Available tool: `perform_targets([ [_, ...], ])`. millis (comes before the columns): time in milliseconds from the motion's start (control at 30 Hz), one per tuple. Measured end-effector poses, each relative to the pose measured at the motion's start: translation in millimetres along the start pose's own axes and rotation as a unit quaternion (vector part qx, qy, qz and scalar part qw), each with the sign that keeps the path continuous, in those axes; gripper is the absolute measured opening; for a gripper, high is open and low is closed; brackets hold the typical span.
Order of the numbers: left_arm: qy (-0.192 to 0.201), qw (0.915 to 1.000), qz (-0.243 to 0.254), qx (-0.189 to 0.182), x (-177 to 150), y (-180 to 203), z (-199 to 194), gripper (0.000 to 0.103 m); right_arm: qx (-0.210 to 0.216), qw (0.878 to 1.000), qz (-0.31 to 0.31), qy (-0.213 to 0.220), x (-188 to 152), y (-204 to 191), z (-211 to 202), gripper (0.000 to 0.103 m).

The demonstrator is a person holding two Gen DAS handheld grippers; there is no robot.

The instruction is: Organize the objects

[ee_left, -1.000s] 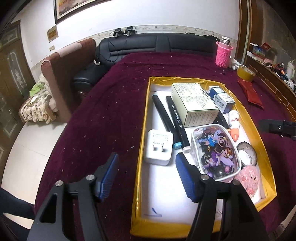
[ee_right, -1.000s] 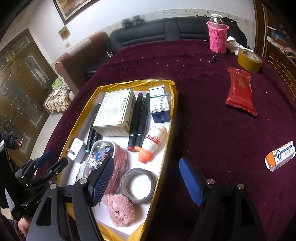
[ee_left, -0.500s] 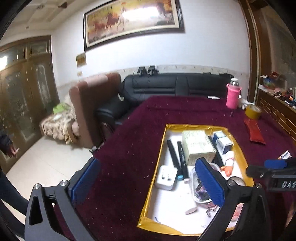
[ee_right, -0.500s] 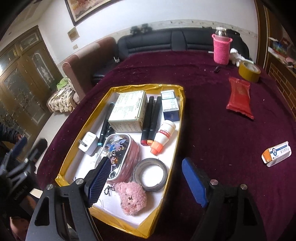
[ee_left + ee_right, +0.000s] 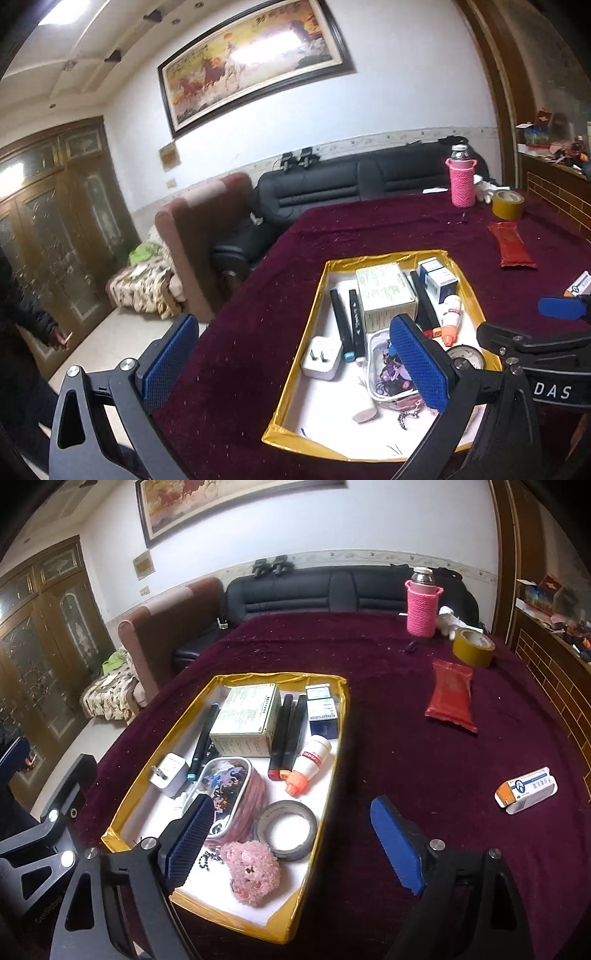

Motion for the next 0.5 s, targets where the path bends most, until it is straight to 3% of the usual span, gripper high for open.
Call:
perform_targets([
  [233, -0.060, 0.9969, -0.043, -0.027, -9.0, -11.5, 15.5, 0.103, -0.009, 1.000, -0.009, 0.005, -3.4, -2.6, -2.5, 0.091],
  [500, -0.050, 0.9919, -0.090, -0.074, -13.3, -25.6, 14.9, 0.103, -0.023, 0.999, -0.021, 0.010, -4.3, -7.7, -1.4, 0.093],
])
Point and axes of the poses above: each gripper's, at about its wrist camera, not at the fingertips, and z roughly the way its jaws point, y to its right, x to its top, the point moved 2 cm from there along z, roughly the way its jaws point, and after that the axes turned 2 degrees about -z, right-handed, at the moved point
